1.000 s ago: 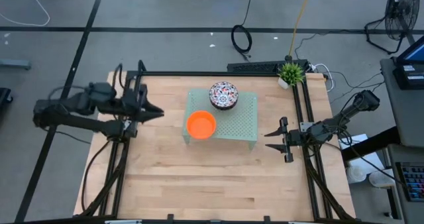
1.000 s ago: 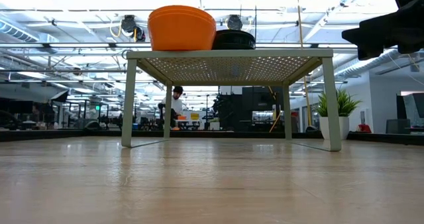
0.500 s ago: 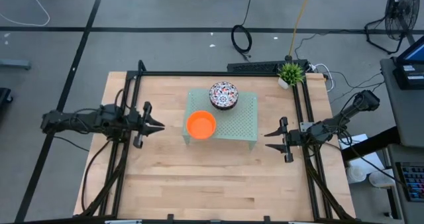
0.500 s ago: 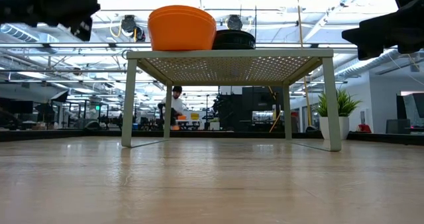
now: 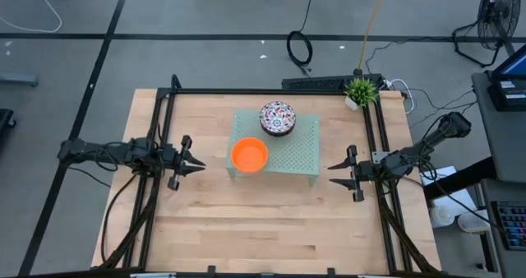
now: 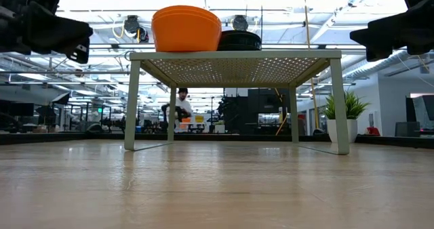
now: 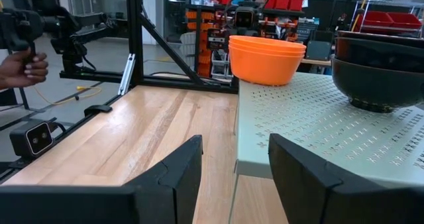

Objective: Pick & Place Mini bowls
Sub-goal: Return to Home Position

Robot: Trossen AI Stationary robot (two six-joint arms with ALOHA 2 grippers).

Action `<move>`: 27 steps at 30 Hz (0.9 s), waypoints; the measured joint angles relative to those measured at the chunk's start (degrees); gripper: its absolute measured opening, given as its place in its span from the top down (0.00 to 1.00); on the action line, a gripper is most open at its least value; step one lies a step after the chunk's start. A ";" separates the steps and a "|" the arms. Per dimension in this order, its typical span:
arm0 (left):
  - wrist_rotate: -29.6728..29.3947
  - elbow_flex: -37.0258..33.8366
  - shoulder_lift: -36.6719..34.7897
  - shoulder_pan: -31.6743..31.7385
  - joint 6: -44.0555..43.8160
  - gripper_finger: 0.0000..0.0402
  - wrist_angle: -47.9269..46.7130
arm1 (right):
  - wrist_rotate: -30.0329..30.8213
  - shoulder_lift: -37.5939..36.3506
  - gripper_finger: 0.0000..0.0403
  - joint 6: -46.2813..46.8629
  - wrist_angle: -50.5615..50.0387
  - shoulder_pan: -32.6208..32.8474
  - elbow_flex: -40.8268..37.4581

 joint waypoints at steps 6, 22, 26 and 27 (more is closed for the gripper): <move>-2.77 0.08 0.23 -0.51 0.30 0.87 -1.89 | -0.02 0.02 0.60 0.00 0.00 -0.02 0.02; -6.70 0.10 0.25 -0.53 -0.57 0.87 -2.08 | -0.01 0.02 0.60 0.00 0.00 -0.01 0.01; -6.68 0.10 0.25 -0.53 -0.57 0.87 -2.08 | 0.01 0.02 0.60 0.00 0.00 -0.02 0.02; -6.68 0.10 0.25 -0.53 -0.57 0.87 -2.08 | -0.02 0.00 0.60 0.00 0.00 0.01 0.00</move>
